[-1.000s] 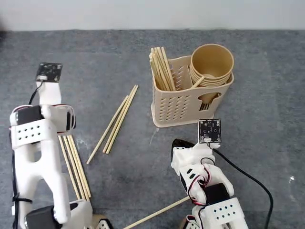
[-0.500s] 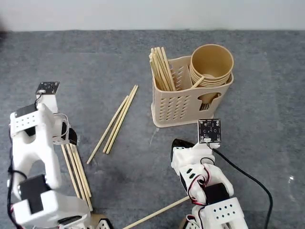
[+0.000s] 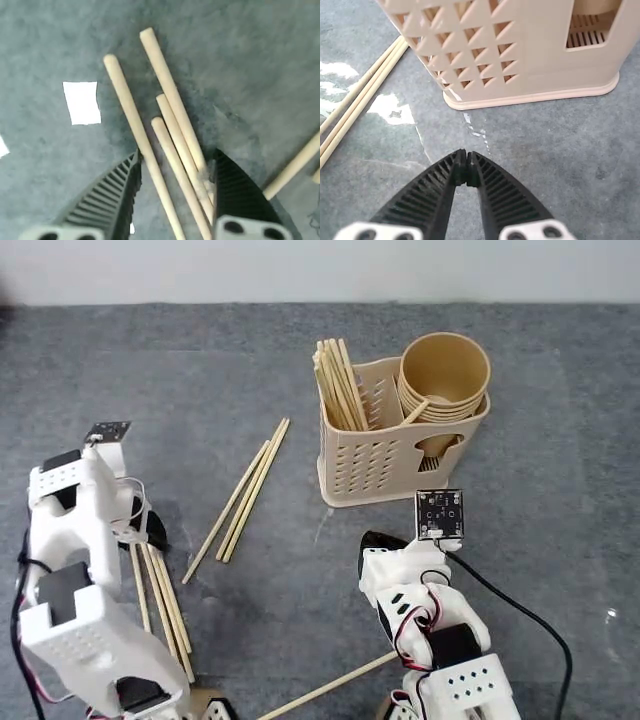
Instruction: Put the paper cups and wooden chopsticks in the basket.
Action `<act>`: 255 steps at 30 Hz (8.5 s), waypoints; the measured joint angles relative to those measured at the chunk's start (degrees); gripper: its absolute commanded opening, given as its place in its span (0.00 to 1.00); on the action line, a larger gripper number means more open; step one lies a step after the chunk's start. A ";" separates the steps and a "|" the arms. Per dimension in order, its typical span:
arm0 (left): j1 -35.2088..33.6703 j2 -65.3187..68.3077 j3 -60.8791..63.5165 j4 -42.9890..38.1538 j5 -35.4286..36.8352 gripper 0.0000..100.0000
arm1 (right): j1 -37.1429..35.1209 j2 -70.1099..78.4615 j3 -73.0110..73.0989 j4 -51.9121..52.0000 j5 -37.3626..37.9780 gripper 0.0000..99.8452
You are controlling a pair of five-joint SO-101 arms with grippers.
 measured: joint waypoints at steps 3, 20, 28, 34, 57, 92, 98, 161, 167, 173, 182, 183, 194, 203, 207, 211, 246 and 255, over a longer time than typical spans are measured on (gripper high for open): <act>2.02 0.53 -1.14 0.00 0.00 0.06 | 0.00 0.00 0.00 0.00 0.00 0.01; 8.44 1.32 -2.20 0.00 3.43 0.01 | 0.00 0.00 0.00 0.00 0.00 0.01; 13.89 1.85 -12.84 6.86 5.63 0.01 | 0.00 0.00 0.00 0.00 0.00 0.01; 17.67 0.00 -26.11 15.47 7.65 0.01 | 0.00 0.00 0.00 0.00 0.00 0.01; 38.33 -2.37 -81.32 18.46 23.03 0.01 | 0.00 0.00 0.00 0.00 0.00 0.01; 49.23 2.29 -83.43 7.30 28.04 0.15 | 0.00 0.00 0.00 0.00 0.00 0.01; 48.97 2.29 -87.21 17.05 28.04 0.17 | 0.00 0.00 0.00 0.00 0.00 0.01; 9.49 2.99 -9.32 7.03 -7.38 0.17 | 0.00 0.00 0.00 0.00 0.00 0.01; 9.49 4.31 -8.00 4.66 -7.30 0.16 | 0.00 0.00 0.00 0.00 0.00 0.01; 10.02 8.97 -13.01 8.53 -7.56 0.05 | 0.00 0.00 0.00 0.00 0.00 0.01; 10.99 14.42 -20.75 14.24 -7.47 0.01 | 0.00 0.00 0.00 0.00 0.00 0.01; 11.34 14.51 -20.75 14.24 -7.38 0.01 | 0.00 0.00 0.00 0.00 0.00 0.01; 15.91 5.01 -20.66 19.43 -7.30 0.01 | 0.00 0.00 0.00 0.00 0.00 0.01; 17.32 -9.58 -20.66 23.65 -7.30 0.01 | 0.00 0.00 0.00 0.00 0.00 0.01; 17.23 -10.37 -19.52 25.32 -7.30 0.01 | 0.00 0.00 0.00 0.00 0.00 0.01; 17.23 -10.55 -13.98 24.79 -7.30 0.01 | 0.00 0.00 0.00 0.00 0.00 0.01; 20.40 -10.55 6.59 5.71 -7.30 0.09 | 0.00 0.00 0.00 0.00 0.00 0.01; 20.57 -10.73 11.43 -0.79 -7.30 0.09 | 0.00 0.00 0.00 0.00 0.00 0.01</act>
